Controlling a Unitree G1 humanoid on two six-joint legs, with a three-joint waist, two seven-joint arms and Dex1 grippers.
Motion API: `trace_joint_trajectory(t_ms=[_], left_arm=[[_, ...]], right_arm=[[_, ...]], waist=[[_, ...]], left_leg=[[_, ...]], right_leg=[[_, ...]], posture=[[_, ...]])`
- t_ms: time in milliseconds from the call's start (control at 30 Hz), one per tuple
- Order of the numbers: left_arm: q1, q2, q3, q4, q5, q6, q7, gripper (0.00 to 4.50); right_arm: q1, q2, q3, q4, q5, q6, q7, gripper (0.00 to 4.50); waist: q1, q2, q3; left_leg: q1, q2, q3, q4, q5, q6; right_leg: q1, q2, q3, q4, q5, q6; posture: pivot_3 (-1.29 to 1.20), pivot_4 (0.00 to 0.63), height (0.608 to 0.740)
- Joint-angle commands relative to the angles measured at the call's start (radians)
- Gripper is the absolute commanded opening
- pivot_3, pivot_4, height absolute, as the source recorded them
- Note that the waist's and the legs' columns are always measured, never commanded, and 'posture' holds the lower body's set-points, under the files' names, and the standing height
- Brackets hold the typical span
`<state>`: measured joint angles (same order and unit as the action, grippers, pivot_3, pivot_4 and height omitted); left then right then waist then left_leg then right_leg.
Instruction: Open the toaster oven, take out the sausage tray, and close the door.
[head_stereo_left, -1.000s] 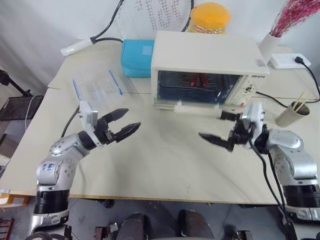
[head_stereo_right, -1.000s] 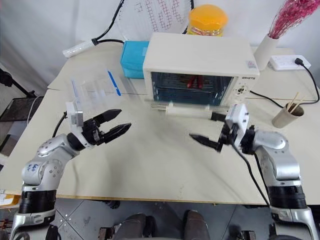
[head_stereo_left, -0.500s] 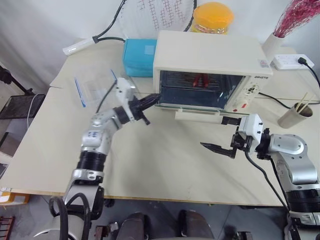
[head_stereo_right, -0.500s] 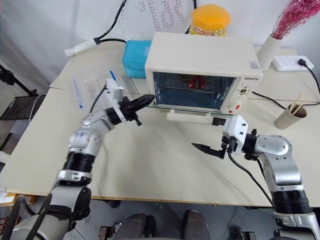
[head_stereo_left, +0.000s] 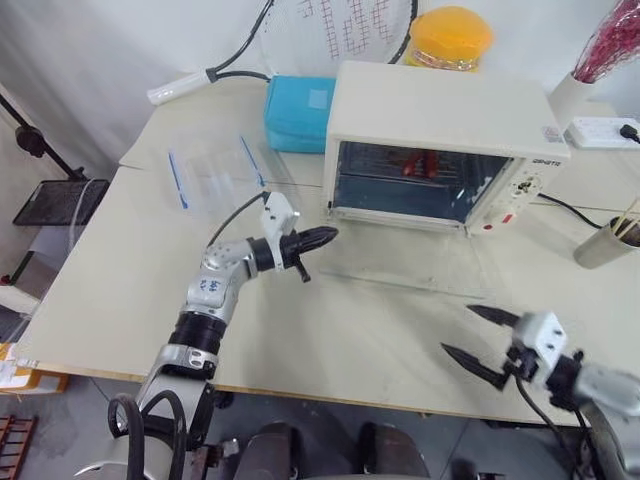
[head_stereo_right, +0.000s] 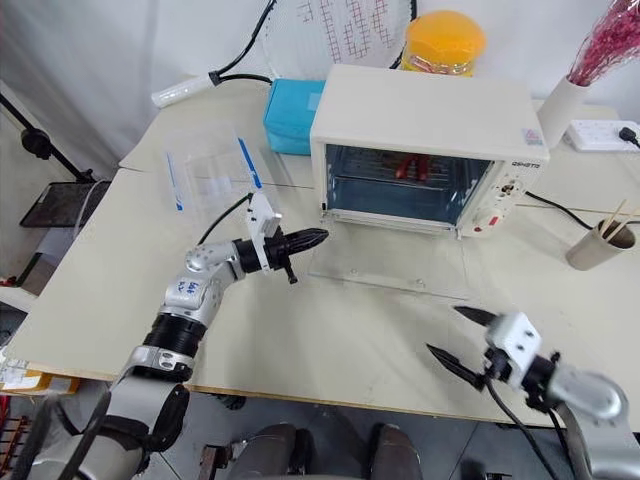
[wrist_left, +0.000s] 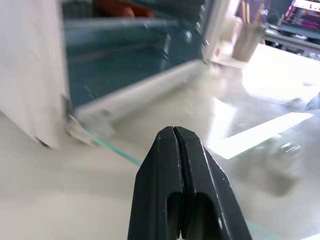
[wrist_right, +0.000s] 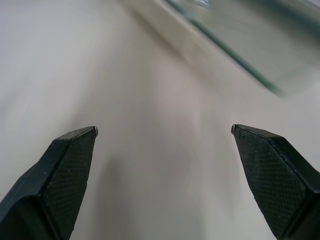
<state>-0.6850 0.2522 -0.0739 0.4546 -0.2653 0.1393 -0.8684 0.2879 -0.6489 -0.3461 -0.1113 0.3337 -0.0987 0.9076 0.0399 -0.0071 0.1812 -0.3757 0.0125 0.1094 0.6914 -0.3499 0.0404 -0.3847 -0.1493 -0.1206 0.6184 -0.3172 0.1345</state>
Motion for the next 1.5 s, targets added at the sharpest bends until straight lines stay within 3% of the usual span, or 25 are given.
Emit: trace_joint_trajectory(t_ms=[33,133,333,400,500,667,867,933,1167,1267,1500], left_arm=[[0.028,0.011,-0.018,-0.089,0.018,-0.013,-0.010,0.01],[0.060,0.020,-0.031,-0.113,0.033,-0.016,-0.009,0.01],[0.146,0.059,-0.043,-0.196,0.064,-0.031,-0.002,0.01],[0.177,0.050,-0.001,-0.249,0.008,0.012,0.019,0.01],[0.241,0.042,0.076,-0.352,-0.086,0.056,0.042,0.62],[0.343,0.073,0.158,-0.527,-0.166,0.106,0.070,2.10],[0.420,0.117,0.209,-0.661,-0.206,0.147,0.116,3.96],[0.428,0.121,0.215,-0.681,-0.218,0.156,0.125,4.38],[0.422,0.121,0.201,-0.688,-0.225,0.170,0.136,4.48],[0.405,0.116,0.189,-0.680,-0.223,0.171,0.134,4.50],[0.347,0.113,0.171,-0.631,-0.224,0.162,0.113,4.50]], right_arm=[[-0.030,-0.032,-0.100,-0.085,-0.002,0.004,-0.083,4.50],[-0.127,-0.069,-0.068,-0.135,-0.028,0.053,-0.125,4.50],[-0.446,-0.064,0.171,-0.195,-0.224,0.247,-0.269,4.50],[-0.552,-0.034,0.268,-0.158,-0.295,0.228,-0.288,4.50],[-0.728,0.033,0.417,-0.016,-0.446,0.135,-0.350,4.50],[-0.953,0.106,0.565,0.275,-0.683,0.033,-0.516,4.50],[-1.162,0.175,0.668,0.581,-0.849,-0.077,-0.691,4.50],[-1.221,0.201,0.694,0.673,-0.879,-0.094,-0.720,4.50],[-1.363,0.279,0.767,0.910,-0.954,-0.189,-0.813,4.50],[-1.399,0.300,0.787,0.989,-0.976,-0.190,-0.836,3.91],[-1.430,0.306,0.806,1.052,-1.002,-0.189,-0.885,1.71]], waist=[[-0.016,0.000,0.000],[-0.038,0.001,0.000],[-0.042,0.002,-0.001],[-0.041,0.002,-0.001],[-0.045,0.002,-0.001],[-0.047,0.001,-0.001],[-0.055,0.002,-0.001],[-0.065,0.002,-0.001],[-0.076,0.002,0.000],[-0.076,0.002,0.000],[-0.077,0.003,0.000]], left_leg=[[0.003,0.001,0.000,0.000,0.000,0.000],[0.009,0.003,0.000,0.000,0.001,-0.001],[0.008,0.004,-0.003,-0.001,0.001,-0.004],[0.006,0.003,-0.005,-0.001,0.001,-0.004],[0.004,0.002,-0.007,0.001,0.001,-0.003],[0.002,0.002,-0.011,0.003,0.001,-0.003],[0.001,0.002,-0.013,0.003,0.001,-0.004],[0.001,0.002,-0.014,0.003,0.001,-0.003],[0.001,0.003,-0.014,0.001,0.002,-0.004],[0.001,0.003,-0.014,0.001,0.002,-0.004],[0.001,0.002,-0.015,0.001,0.002,-0.004]], right_leg=[[0.004,0.000,0.000,-0.001,0.000,0.000],[0.008,0.000,0.002,0.000,0.000,0.000],[0.005,0.001,0.000,0.003,-0.001,-0.003],[0.004,0.001,-0.001,0.003,-0.001,-0.003],[0.005,0.000,-0.003,0.003,-0.001,-0.003],[0.006,-0.001,-0.006,0.002,-0.001,-0.003],[0.007,0.000,-0.008,0.002,-0.001,-0.003],[0.007,0.000,-0.008,0.002,-0.001,-0.004],[0.007,0.000,-0.009,0.002,-0.002,-0.005],[0.007,0.000,-0.009,0.002,-0.002,-0.005],[0.007,0.000,-0.009,0.002,-0.002,-0.005]], posture=[[0.00,0.150,0.740],[0.00,0.150,0.740],[0.00,0.150,0.740],[0.00,0.150,0.740],[0.00,0.150,0.740],[0.00,0.150,0.740],[0.00,0.150,0.740],[0.00,0.150,0.740],[0.00,0.150,0.740],[0.00,0.150,0.740],[0.00,0.150,0.740]])
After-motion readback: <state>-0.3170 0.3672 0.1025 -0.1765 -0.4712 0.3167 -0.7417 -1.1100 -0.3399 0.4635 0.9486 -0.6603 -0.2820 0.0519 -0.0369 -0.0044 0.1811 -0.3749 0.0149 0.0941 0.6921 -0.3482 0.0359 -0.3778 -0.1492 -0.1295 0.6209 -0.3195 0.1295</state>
